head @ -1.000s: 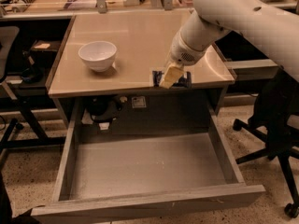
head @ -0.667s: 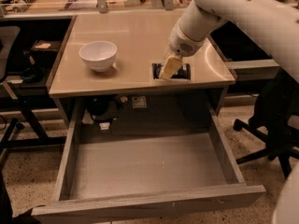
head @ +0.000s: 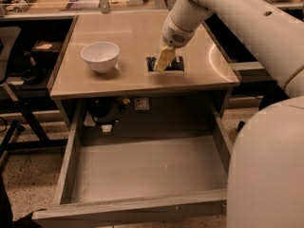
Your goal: Pick rxbar blueberry from top drawer and place on counter
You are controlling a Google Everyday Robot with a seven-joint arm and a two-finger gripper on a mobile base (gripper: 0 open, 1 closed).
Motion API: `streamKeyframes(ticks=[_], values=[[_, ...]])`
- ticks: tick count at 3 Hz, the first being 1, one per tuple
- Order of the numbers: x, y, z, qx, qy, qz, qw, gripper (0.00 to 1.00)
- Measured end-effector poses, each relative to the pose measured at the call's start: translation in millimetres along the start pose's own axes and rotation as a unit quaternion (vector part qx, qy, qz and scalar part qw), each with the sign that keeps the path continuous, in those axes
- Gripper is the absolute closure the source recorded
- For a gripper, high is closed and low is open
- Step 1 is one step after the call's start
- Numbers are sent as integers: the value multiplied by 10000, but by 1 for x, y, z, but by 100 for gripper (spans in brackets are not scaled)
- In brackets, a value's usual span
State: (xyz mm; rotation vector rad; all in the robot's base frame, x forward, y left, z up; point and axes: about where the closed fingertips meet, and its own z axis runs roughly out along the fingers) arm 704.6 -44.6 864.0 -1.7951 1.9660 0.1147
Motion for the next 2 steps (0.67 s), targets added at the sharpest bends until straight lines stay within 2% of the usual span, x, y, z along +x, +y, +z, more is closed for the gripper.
streamKeyframes(ticks=[1, 2], values=[[-11, -11, 18, -99, -58, -77, 9999, 100], [-14, -13, 40, -256, -142, -63, 9996, 100]])
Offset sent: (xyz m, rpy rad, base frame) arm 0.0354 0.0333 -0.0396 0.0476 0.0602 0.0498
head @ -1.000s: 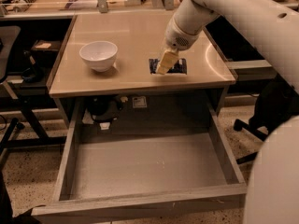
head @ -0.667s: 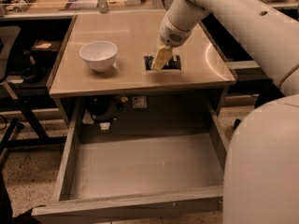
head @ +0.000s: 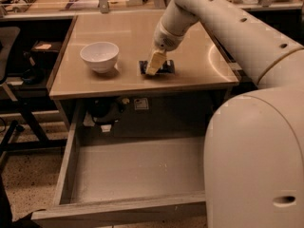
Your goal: Pick rxbar blueberry from top drawer and place on counter
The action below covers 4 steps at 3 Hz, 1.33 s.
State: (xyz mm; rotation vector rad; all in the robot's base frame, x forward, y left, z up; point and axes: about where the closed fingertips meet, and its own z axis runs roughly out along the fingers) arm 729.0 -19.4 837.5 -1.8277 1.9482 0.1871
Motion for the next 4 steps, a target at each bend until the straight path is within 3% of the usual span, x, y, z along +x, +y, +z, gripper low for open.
streamKeyframes(ticks=[1, 2, 4], values=[[-2, 1, 20, -155, -81, 12, 9998, 100], [-2, 1, 20, -158, -81, 12, 9998, 83], [-2, 1, 20, -159, -81, 12, 9998, 34]])
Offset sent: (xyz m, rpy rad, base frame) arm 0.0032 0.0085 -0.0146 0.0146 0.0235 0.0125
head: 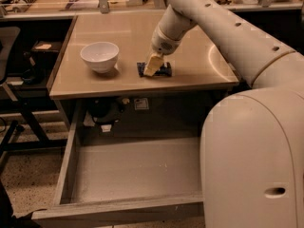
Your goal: Pick rxbar blueberry from top drawer and place on counter
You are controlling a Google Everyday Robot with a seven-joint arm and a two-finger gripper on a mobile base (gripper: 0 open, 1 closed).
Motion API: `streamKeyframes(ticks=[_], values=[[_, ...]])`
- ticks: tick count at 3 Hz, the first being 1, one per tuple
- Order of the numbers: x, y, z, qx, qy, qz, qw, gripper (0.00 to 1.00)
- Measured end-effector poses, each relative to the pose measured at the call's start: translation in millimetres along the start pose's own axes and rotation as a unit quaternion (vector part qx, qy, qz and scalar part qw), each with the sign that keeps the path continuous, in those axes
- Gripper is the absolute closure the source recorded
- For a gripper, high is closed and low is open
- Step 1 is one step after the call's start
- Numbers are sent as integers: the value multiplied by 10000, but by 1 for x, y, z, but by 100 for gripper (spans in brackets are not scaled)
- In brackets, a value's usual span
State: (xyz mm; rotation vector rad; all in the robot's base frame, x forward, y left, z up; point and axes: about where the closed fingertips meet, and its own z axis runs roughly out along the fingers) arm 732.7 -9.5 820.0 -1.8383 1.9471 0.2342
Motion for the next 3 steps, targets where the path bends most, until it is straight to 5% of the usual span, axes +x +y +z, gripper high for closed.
streamKeyframes(ticks=[1, 2, 3], values=[[0, 0, 0, 0, 0, 0, 10000, 11], [0, 0, 0, -1, 0, 0, 10000, 0], [0, 0, 0, -1, 0, 0, 10000, 0]])
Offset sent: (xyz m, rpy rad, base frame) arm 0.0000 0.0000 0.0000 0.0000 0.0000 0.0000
